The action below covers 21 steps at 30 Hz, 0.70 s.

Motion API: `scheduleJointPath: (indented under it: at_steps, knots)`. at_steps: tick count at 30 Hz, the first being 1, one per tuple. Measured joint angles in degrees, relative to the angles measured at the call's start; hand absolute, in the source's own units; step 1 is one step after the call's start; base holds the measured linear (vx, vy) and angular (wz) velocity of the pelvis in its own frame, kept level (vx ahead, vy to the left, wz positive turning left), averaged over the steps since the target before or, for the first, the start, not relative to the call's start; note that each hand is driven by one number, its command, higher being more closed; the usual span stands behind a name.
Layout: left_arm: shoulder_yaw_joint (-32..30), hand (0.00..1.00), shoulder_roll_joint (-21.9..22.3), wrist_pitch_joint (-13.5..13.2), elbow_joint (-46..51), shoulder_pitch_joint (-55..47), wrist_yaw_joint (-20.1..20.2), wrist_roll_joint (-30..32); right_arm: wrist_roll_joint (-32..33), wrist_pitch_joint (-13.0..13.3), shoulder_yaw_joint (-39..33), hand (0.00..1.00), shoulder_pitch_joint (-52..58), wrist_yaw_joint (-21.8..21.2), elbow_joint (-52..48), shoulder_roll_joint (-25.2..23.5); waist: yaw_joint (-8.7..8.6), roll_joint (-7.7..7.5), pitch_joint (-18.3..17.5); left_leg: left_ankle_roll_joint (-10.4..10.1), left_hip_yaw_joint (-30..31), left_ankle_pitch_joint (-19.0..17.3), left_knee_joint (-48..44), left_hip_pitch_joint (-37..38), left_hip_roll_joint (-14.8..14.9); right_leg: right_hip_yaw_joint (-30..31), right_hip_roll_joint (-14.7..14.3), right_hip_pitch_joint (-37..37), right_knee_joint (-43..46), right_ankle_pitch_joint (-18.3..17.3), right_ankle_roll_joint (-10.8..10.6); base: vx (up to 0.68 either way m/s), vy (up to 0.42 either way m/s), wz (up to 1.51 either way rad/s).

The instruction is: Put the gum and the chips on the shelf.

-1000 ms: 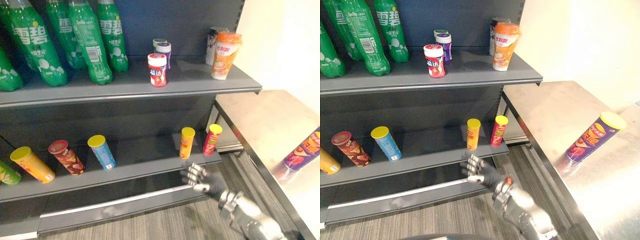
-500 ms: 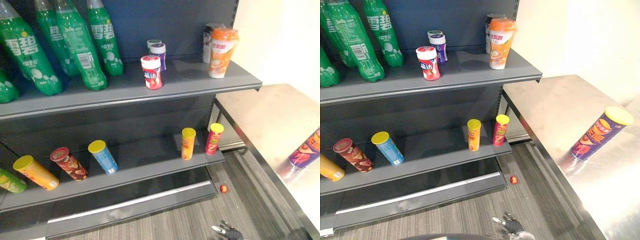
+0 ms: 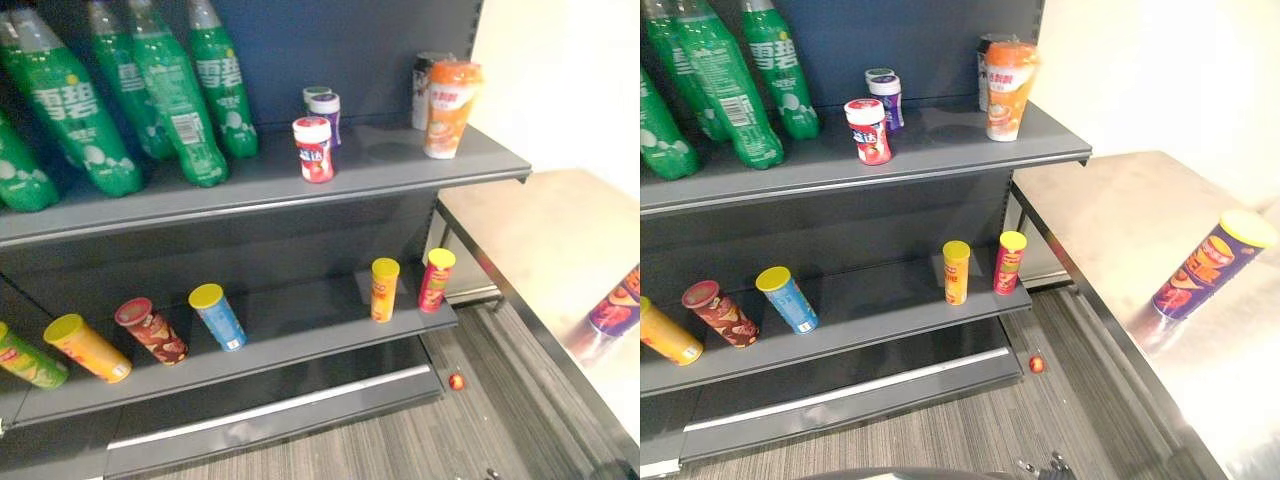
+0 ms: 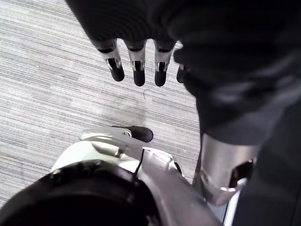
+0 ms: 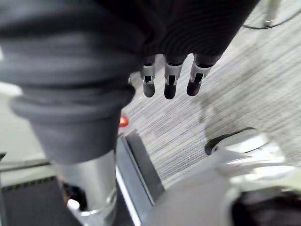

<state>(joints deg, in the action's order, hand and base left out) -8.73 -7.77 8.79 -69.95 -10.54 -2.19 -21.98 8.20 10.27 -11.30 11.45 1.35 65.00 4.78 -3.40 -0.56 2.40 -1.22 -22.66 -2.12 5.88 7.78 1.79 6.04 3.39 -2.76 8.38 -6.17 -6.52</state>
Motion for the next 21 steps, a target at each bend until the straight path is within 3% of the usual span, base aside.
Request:
scheduleJointPath:
  at_steps: [3, 5, 7, 9, 10, 11, 15, 17, 21]
  knots:
    - [-2.1, 0.00, 0.6, -1.6, 0.6, -0.5, 0.0, 0.8, 2.0, 0.7, -4.1, 0.00, 1.2, 1.2, -1.8, -1.9, -0.91, -0.52, 1.8, 0.0, -8.7, -0.8, -0.1, 1.8, 0.2, -4.5, 2.4, -1.2, -1.4, 0.5, -0.8, -0.01, 0.102, -1.30]
    - [-2.4, 0.00, 1.2, -3.7, 1.5, -0.9, -0.5, 0.7, 2.0, 2.2, -5.2, 0.00, 1.3, 0.8, -2.5, -2.4, -1.05, 0.76, 1.8, 0.3, -16.2, -1.3, -0.5, 1.6, 2.0, -13.8, 4.5, -3.7, 1.1, -0.8, 2.5, 0.03, 0.114, -1.87]
    - [-2.3, 0.00, 1.4, -8.3, 3.0, -0.5, -2.2, 0.5, 2.9, 3.7, -5.9, 0.00, 1.2, -2.3, -2.4, -2.7, -0.90, 0.58, 2.6, -0.3, -24.4, -2.2, -3.1, 2.2, 6.9, -27.3, 6.4, -4.9, 11.6, -1.0, 5.1, 0.11, -0.001, -1.94]
    - [-2.4, 0.00, 0.8, -9.6, 3.5, -0.5, -2.1, -0.3, 3.1, 4.5, -5.7, 0.00, 1.6, -4.5, -2.0, -3.1, -0.65, -0.61, 2.4, -0.6, -28.5, -2.4, -4.5, 3.5, 8.3, -32.9, 8.0, -2.6, 13.1, 2.1, 8.0, 0.14, -0.136, -1.70]
    - [-2.4, 0.00, 0.3, -9.6, 4.0, -0.1, -1.2, -0.4, 3.1, 5.0, -5.6, 0.00, 1.5, -6.5, -1.1, -3.1, -0.33, -1.58, 2.5, -0.7, -31.4, -2.5, -6.5, 3.9, 8.4, -34.8, 8.6, -1.0, 10.2, 7.0, 8.7, 0.07, -0.233, -1.72]
    - [-2.3, 0.00, 0.5, -9.5, 3.8, 0.6, -0.7, -0.4, 3.0, 4.9, -5.5, 0.00, 1.2, -7.2, -1.1, -2.9, -0.33, -1.03, 2.6, -0.7, -32.4, -2.5, -7.8, 3.6, 9.1, -37.1, 7.4, -0.8, 7.6, 7.6, 9.1, 0.05, -0.261, -1.65]
    - [-0.6, 0.00, 1.6, -9.4, 3.6, 3.0, 0.3, -0.4, 3.1, 4.5, -5.1, 0.00, 0.8, -8.2, -1.0, -1.3, -0.63, 0.83, 3.0, -1.2, -35.1, -2.3, -8.1, 4.4, 9.7, -36.8, 3.6, 0.8, -3.7, 8.8, 7.9, -0.01, -0.210, -1.03]
    - [-0.6, 0.00, 2.5, -9.4, 3.3, 4.3, 0.1, -0.4, 3.1, 4.2, -5.1, 0.00, 0.2, -8.8, -0.6, -0.7, -0.75, 1.23, 3.7, -3.7, -36.8, -2.3, -8.0, 5.8, 9.5, -34.2, 1.5, 3.1, -9.9, 9.5, 6.8, -0.07, -0.175, -0.77]
    - [-0.7, 0.00, 3.2, -8.6, 3.4, 5.2, 0.2, 0.3, 4.4, 4.2, -4.8, 0.00, -0.2, -10.6, 0.2, -0.7, -1.05, 1.16, 3.6, -6.1, -36.7, -2.5, -8.2, 6.6, 10.3, -31.4, -1.2, 4.3, -14.5, 9.9, 6.1, -0.12, -0.135, -0.45]
